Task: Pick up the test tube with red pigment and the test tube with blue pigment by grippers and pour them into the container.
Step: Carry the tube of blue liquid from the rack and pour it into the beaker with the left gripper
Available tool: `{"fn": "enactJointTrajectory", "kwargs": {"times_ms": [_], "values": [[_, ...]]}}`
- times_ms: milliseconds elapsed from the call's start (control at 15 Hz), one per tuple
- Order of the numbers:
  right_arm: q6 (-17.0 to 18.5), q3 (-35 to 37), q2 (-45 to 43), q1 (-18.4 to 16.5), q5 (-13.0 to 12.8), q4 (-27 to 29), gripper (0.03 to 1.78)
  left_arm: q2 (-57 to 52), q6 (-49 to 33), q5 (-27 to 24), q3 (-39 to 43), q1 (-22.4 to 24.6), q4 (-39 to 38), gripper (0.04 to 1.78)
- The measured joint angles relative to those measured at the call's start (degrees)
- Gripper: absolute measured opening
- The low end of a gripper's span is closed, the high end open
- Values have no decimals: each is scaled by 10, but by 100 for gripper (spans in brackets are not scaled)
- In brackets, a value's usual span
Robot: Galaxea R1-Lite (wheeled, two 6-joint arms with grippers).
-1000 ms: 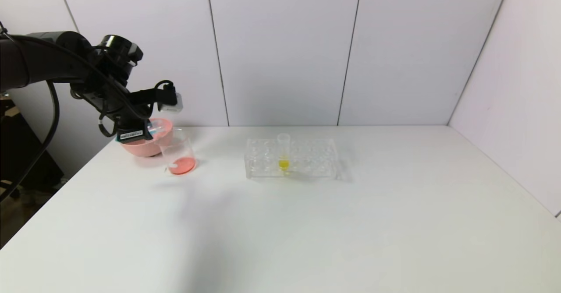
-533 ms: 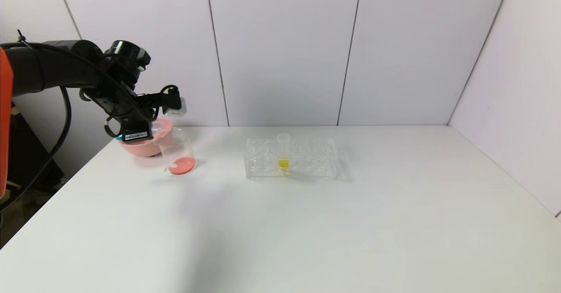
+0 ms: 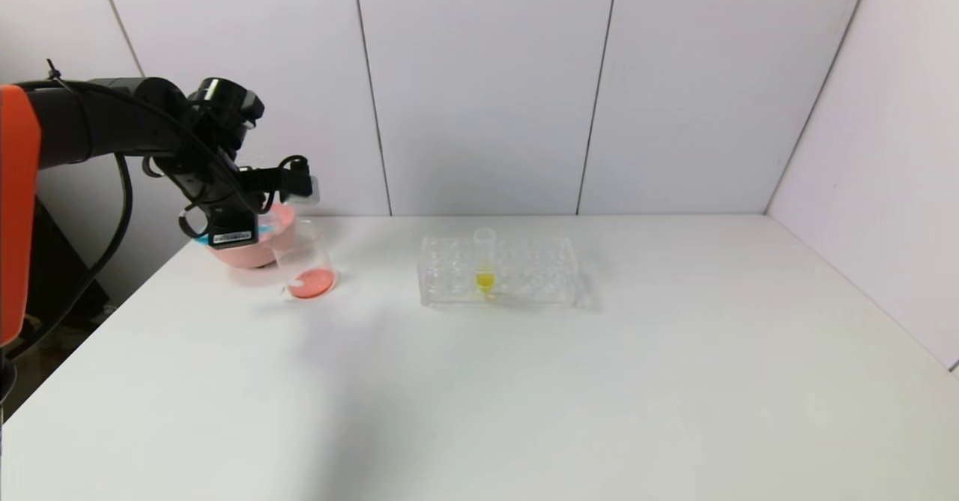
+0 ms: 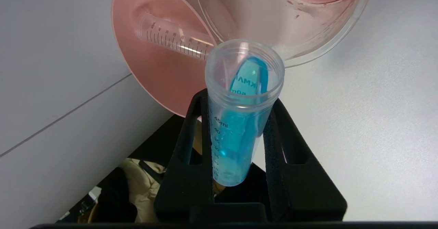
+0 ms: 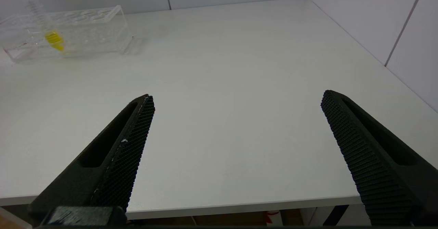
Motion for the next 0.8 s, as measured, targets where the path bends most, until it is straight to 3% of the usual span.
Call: {"fn": "enactJointTrajectory", "kwargs": {"times_ms": [800], "values": [[0, 0, 0, 0, 0, 0, 177, -1, 11, 66, 1, -30, 7, 44]]}}
